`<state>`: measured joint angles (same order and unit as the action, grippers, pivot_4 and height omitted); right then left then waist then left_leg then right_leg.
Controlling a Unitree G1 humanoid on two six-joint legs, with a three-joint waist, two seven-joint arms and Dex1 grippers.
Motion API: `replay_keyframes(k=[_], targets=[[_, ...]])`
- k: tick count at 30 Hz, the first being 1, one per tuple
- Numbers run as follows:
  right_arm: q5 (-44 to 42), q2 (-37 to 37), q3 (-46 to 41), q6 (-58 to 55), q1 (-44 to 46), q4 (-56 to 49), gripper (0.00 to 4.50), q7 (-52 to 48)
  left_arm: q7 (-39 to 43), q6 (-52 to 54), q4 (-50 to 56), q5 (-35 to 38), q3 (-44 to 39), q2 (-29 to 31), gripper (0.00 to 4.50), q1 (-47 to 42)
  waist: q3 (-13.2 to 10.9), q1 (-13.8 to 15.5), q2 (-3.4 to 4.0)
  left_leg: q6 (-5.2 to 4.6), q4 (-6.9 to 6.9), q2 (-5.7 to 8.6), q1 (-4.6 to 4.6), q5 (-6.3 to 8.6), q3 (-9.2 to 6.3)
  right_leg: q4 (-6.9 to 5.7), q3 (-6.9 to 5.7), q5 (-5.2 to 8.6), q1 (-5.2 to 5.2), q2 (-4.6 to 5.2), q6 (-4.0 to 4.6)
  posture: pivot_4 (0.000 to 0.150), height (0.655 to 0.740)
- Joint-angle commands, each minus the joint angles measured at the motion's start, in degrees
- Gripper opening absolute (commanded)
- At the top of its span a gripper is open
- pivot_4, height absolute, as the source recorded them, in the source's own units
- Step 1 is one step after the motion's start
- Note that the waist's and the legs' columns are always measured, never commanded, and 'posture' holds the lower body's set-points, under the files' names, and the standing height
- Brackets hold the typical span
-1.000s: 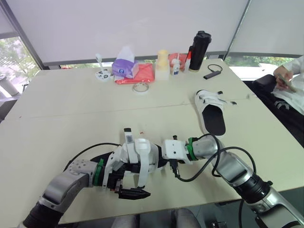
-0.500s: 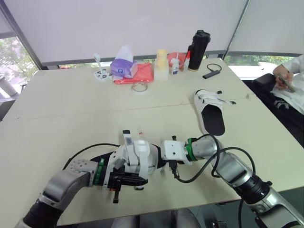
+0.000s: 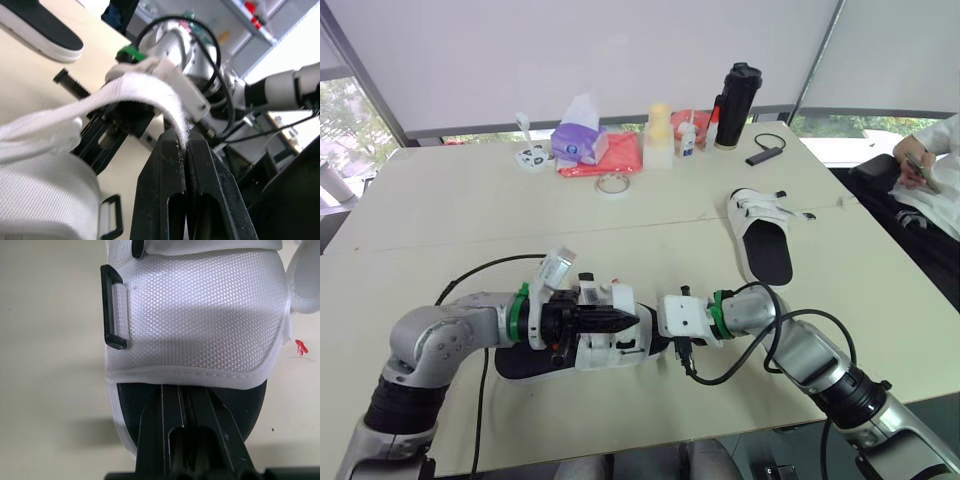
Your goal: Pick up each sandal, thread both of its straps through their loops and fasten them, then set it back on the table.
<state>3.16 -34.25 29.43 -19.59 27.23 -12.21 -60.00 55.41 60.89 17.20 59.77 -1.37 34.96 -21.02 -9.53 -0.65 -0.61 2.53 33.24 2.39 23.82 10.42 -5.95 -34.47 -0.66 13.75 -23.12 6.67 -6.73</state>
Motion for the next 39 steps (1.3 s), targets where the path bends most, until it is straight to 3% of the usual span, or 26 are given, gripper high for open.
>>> replay_keyframes(k=[1,7,22,39], targets=[[3.5,-0.3,2.2,-1.9,-0.9,5.2,0.00,0.6,-3.7,-1.9,-2.8,-2.0,0.0,-2.7,0.02,-3.7,0.0,0.0,-0.13,0.00,0.02,0.00,-0.04,-0.01,-0.05,0.00,-0.01,0.00,0.06,-0.07,0.00,0.150,0.7400],[3.4,-0.5,2.1,-2.1,-1.1,5.0,0.00,0.8,-3.5,-5.3,-4.2,-7.3,3.3,-4.0,0.02,-1.6,0.0,-0.1,-0.14,0.04,0.02,-0.05,-0.27,0.02,0.06,0.06,0.03,0.00,0.28,-0.10,0.02,0.150,0.7400],[3.5,-0.5,1.9,-2.4,-1.8,4.4,0.00,1.1,-5.0,-3.1,-5.1,-7.6,2.5,-5.7,0.02,4.2,0.0,-0.1,-0.13,0.18,0.01,-0.11,-0.30,0.11,0.05,0.09,0.02,0.00,0.32,-0.03,0.03,0.150,0.7400],[3.7,-0.3,2.2,-2.4,-2.0,4.3,0.00,1.5,-6.7,5.1,-6.2,-0.3,-2.4,-5.1,0.02,1.5,0.0,-0.1,-0.14,0.19,0.01,-0.11,-0.32,0.11,0.04,0.10,0.02,0.00,0.33,-0.01,0.02,0.150,0.7400]])
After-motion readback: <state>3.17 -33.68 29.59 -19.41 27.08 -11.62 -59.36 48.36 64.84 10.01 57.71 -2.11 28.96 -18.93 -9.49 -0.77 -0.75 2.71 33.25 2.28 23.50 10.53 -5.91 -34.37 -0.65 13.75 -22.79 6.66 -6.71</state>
